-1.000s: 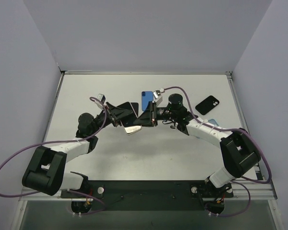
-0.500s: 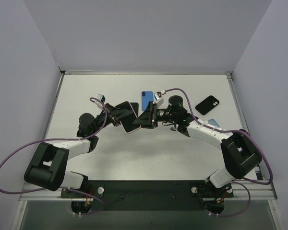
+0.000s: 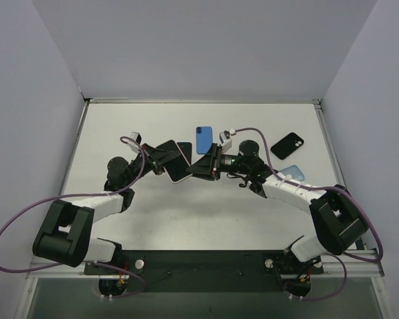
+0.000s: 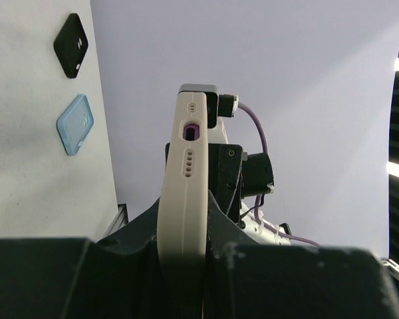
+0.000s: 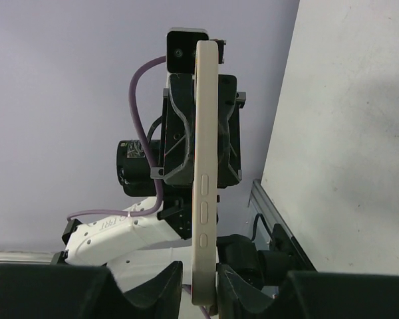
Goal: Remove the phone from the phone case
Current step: Adjust the phone, then remove the phone case from the phone.
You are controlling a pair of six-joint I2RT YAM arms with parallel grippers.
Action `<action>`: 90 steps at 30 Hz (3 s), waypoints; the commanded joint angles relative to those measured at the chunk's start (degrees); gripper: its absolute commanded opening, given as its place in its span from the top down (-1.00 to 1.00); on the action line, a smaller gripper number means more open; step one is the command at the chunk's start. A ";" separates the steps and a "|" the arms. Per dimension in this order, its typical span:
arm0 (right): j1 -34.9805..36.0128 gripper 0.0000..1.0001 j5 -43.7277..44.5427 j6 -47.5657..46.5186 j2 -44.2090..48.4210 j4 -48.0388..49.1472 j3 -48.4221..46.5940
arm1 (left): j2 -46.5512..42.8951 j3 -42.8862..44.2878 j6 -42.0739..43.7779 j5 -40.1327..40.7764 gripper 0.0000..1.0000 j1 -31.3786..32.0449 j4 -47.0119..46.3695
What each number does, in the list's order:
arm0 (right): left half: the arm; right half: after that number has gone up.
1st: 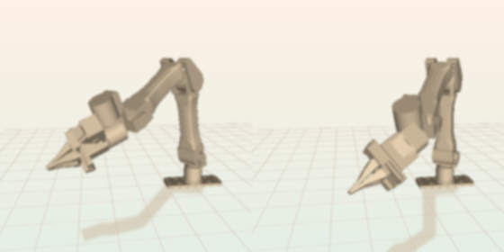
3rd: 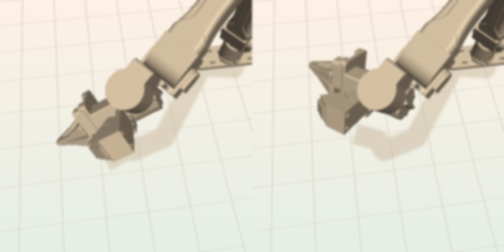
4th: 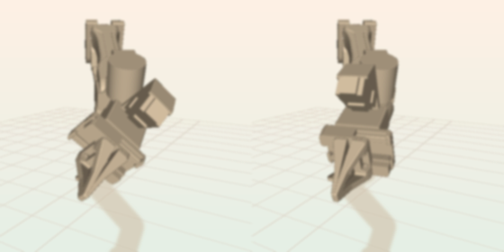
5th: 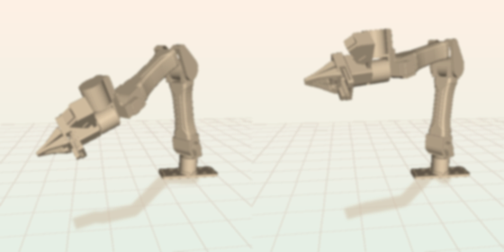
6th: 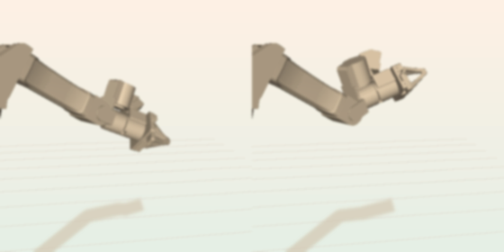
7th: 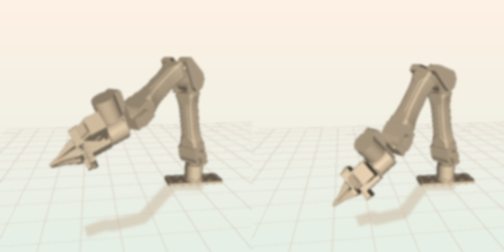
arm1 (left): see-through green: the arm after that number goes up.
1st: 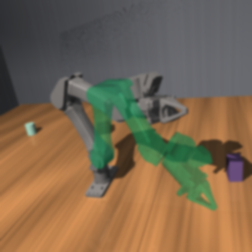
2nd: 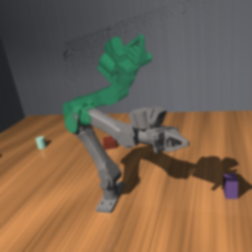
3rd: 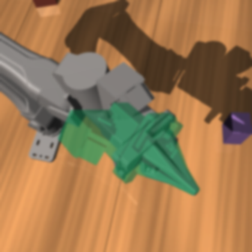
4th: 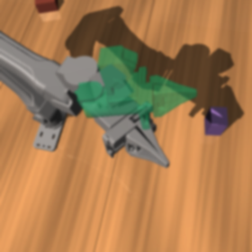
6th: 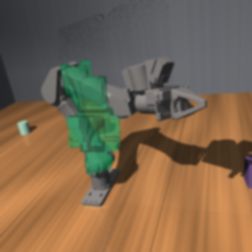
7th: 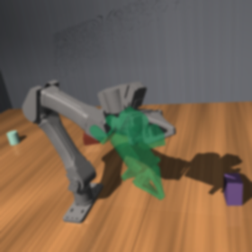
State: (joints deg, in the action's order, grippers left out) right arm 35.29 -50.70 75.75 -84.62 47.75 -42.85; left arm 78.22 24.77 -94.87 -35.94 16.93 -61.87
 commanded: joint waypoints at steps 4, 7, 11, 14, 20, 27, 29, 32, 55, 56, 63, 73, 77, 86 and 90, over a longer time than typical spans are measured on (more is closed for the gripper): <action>-0.04 0.87 0.51 5.29 0.60 11.84 1.72 | -2.54 2.21 0.48 2.28 1.00 -1.02 -3.00; 0.04 1.00 0.42 5.90 0.33 12.46 1.72 | -2.63 2.65 0.74 2.46 1.00 -1.02 -2.56; 0.04 1.00 1.13 7.92 0.33 16.21 2.16 | -2.63 2.91 0.30 2.55 1.00 -1.02 -2.91; -0.13 1.00 1.83 14.76 -1.95 26.73 2.33 | -2.37 3.35 -1.80 2.46 1.00 -1.02 -5.62; -0.13 1.00 2.97 28.03 -8.01 41.79 -0.65 | -4.29 7.03 -6.47 2.72 1.00 -0.93 -10.83; -0.22 1.00 4.29 33.68 -10.13 47.70 -4.77 | -11.59 11.43 -6.91 5.88 1.00 -1.02 -6.77; -0.13 1.00 4.64 34.73 -10.21 47.61 -5.66 | -12.91 12.14 -7.35 6.50 1.00 -1.02 -7.04; -0.13 1.00 5.61 36.40 -9.95 47.53 -7.07 | -13.26 13.46 -8.84 7.73 1.00 -1.02 -8.70; 2.77 1.00 15.89 47.13 -12.41 47.61 -18.23 | -11.77 24.09 -16.49 13.00 1.00 -1.11 -18.29; 3.03 1.00 15.89 47.04 -12.85 47.53 -18.15 | -12.12 24.35 -16.40 13.09 1.00 -1.02 -17.94; 4.79 1.00 17.39 47.83 -14.96 47.61 -19.90 | -13.44 25.14 -17.36 13.88 1.00 -1.11 -17.85; 6.55 1.00 17.91 48.88 -17.77 47.61 -24.12 | -15.02 27.26 -18.86 15.02 1.00 -1.11 -18.55; 6.81 1.00 18.18 48.62 -17.86 47.61 -23.42 | -15.37 27.69 -19.30 15.38 1.00 -1.02 -18.73; 4.88 0.98 13.10 41.09 -13.40 45.43 -21.41 | -17.47 28.14 -15.97 10.65 1.00 -1.37 -8.23; 1.81 0.33 8.69 29.40 -4.96 32.53 -15.78 | -20.29 28.31 -7.38 6.51 1.00 -1.81 8.57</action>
State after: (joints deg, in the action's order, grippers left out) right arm 40.07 -36.25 114.30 -100.55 72.29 -61.65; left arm 60.73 50.52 -110.06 -24.84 15.77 -67.22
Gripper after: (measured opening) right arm 0.248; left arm 0.230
